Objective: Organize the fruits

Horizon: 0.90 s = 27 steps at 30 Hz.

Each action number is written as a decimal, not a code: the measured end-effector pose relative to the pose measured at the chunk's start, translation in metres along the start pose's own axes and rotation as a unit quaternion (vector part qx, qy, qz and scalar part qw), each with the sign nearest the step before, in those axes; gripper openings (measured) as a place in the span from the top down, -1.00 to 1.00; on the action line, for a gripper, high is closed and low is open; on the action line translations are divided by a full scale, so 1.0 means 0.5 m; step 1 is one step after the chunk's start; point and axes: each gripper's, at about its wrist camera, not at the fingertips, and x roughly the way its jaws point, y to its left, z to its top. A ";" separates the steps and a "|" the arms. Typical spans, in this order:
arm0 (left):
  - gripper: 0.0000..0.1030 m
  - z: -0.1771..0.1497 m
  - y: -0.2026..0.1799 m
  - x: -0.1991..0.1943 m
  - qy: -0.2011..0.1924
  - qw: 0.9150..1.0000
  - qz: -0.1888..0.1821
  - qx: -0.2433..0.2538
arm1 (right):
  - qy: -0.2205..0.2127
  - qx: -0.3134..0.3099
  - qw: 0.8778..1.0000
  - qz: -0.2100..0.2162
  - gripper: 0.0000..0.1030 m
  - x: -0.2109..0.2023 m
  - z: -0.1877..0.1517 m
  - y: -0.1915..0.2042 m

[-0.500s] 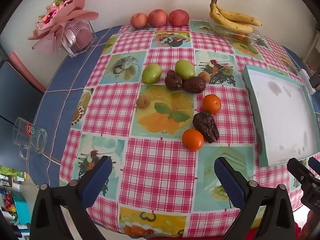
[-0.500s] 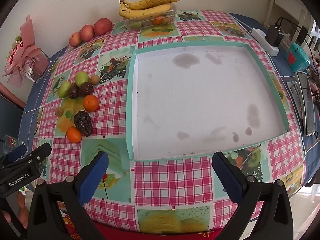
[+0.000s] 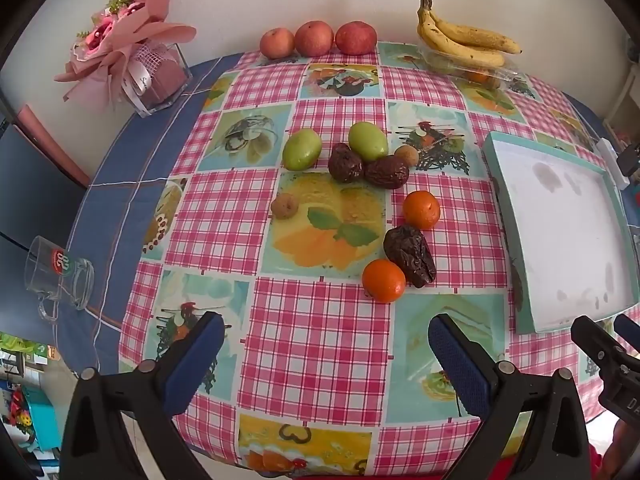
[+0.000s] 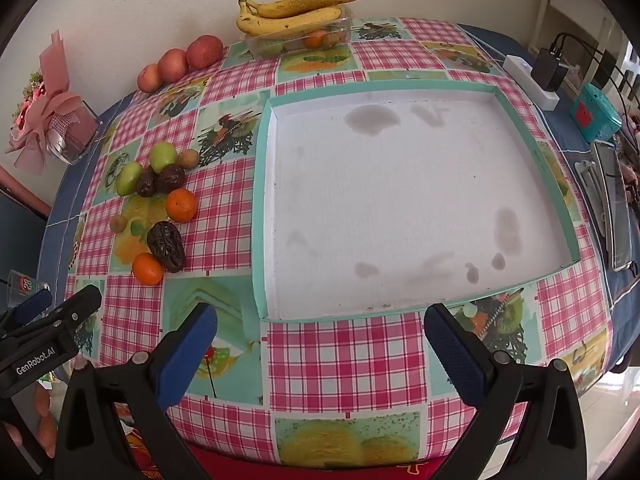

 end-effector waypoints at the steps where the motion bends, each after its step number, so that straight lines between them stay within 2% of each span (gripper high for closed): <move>1: -1.00 0.002 -0.001 -0.001 0.000 1.000 0.000 0.000 | 0.000 0.000 1.000 0.000 -1.00 0.000 0.000 0.000; 27: -1.00 0.000 -0.001 -0.001 -0.003 1.000 -0.001 0.002 | 0.006 0.004 1.000 0.002 -1.00 0.006 0.003 0.000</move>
